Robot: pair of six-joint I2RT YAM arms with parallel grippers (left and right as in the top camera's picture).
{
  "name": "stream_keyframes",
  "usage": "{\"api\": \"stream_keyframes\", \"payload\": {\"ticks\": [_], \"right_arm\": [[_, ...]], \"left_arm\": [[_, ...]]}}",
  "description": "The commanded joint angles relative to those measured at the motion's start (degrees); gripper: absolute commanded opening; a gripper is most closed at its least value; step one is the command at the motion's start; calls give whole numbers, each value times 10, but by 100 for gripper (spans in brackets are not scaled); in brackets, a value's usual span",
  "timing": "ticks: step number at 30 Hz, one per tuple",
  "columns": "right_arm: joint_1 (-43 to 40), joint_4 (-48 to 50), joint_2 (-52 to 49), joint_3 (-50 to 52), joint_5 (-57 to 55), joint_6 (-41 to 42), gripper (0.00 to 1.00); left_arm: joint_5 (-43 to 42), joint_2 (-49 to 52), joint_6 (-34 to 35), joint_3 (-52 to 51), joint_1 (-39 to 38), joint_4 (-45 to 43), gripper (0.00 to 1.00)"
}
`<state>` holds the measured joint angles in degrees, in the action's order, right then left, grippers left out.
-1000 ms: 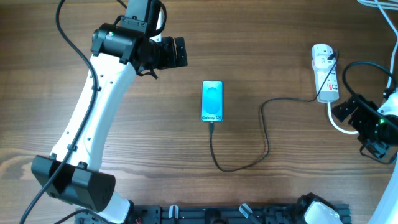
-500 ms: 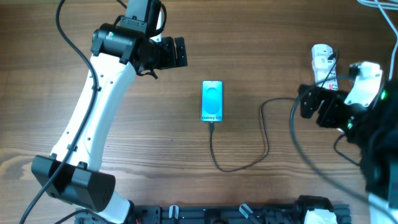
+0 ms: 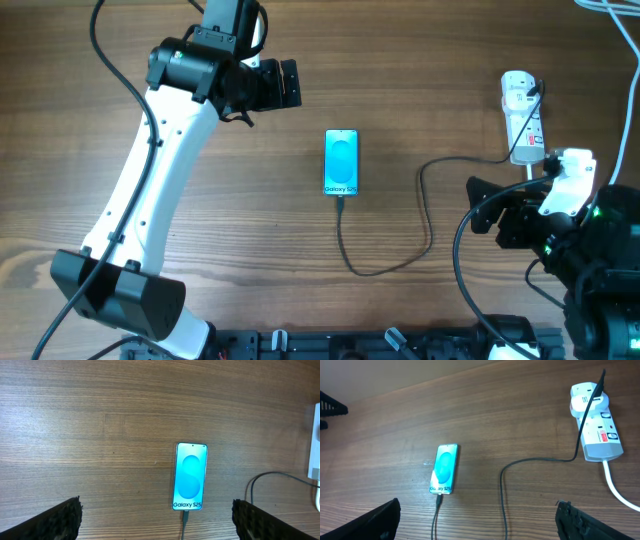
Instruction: Plug charger to phone and switch on socket
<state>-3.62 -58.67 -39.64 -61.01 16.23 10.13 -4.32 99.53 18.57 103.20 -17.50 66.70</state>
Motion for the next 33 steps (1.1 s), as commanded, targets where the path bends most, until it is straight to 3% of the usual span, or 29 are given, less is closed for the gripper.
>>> {"api": "stream_keyframes", "payload": {"ticks": [1, 7, 16, 19, 28, 33], "right_arm": [[3, 1, 9, 4, -1, -10, 100], [3, 1, 12, 4, -1, -10, 100], [3, -10, 92, 7, -38, -11, 100], [35, 12, 134, 50, -39, -28, 100], [58, 353, 293, 350, -35, -76, 100], [58, 474, 334, 442, -35, -79, 100]], "left_arm": [[4, 4, -1, 0, 4, 0, 100], [4, 4, -1, 0, 4, 0, 100], [4, 4, -1, 0, 4, 0, 100], [4, 4, -1, 0, 4, 0, 100], [4, 4, -1, 0, 4, 0, 100], [4, 4, -1, 0, 4, 0, 100]]}}
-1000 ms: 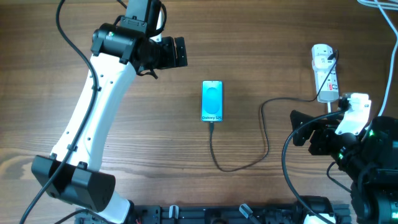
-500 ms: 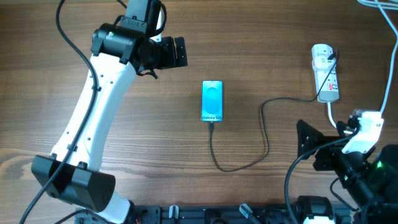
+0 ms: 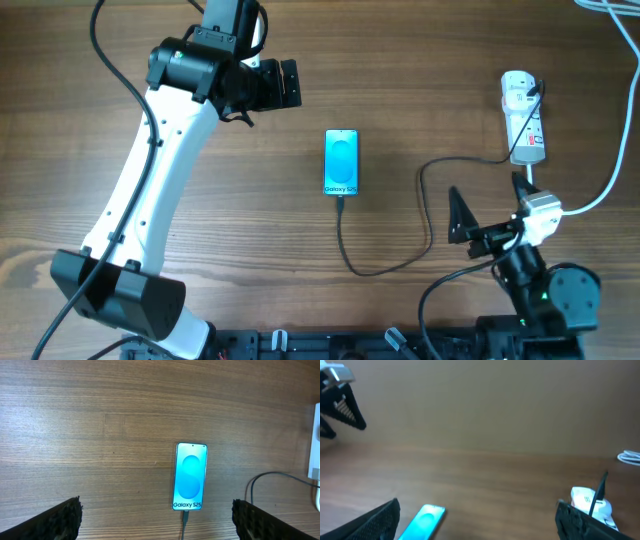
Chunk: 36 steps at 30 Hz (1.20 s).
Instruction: Plug charger to phone and switch on socket
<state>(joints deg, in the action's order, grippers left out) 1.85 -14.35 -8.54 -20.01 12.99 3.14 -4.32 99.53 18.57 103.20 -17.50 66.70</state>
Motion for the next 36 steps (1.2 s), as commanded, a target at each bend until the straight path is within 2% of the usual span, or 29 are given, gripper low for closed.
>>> {"api": "stream_keyframes", "payload": {"ticks": [1, 8, 16, 19, 24, 28, 31, 36], "right_arm": [[3, 42, 32, 47, -1, -18, 100], [3, 134, 83, 124, -1, -46, 100], [3, 165, 83, 130, -6, -106, 100], [3, 174, 83, 133, -17, -106, 100], [3, 251, 83, 198, -17, -73, 100], [3, 215, 83, 198, -33, -76, 100], [3, 148, 83, 198, -66, -43, 100], [3, 143, 83, 197, -85, -30, 100]], "left_arm": [[4, 4, -1, 0, 4, 0, 100], [4, 4, -1, 0, 4, 0, 100], [4, 4, -1, 0, 4, 0, 100], [3, 4, -1, 0, 4, 0, 100], [4, 4, -1, 0, 4, 0, 100], [4, 4, -1, 0, 4, 0, 100], [4, 4, -1, 0, 4, 0, 100], [4, 4, -1, 0, 4, 0, 100]]}}
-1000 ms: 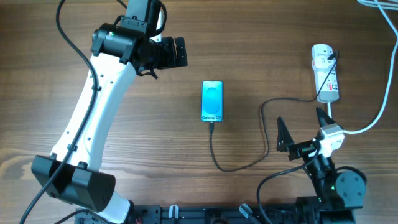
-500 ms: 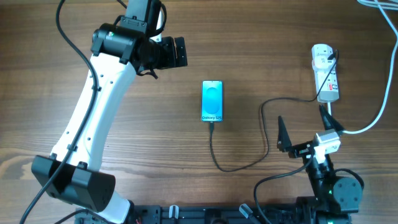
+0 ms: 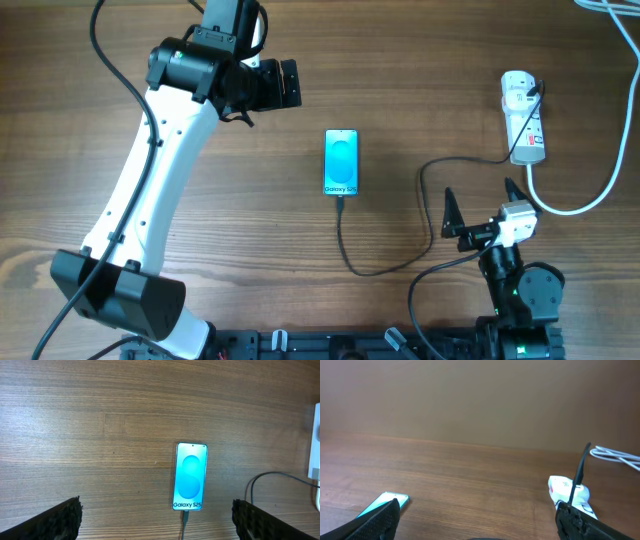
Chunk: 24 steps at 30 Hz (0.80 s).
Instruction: Plug charger to phone and switch on socket
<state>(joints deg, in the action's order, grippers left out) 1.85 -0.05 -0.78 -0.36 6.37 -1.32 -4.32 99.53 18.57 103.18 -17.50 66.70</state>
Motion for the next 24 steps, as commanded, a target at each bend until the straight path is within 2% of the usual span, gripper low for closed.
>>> {"api": "stream_keyframes", "payload": {"ticks": [1, 24], "right_arm": [[3, 0, 6, 1, -19, 14, 100], [3, 1, 6, 1, -19, 17, 100]], "left_arm": [[4, 4, -1, 1, 4, 0, 100], [4, 4, -1, 1, 4, 0, 100]]}}
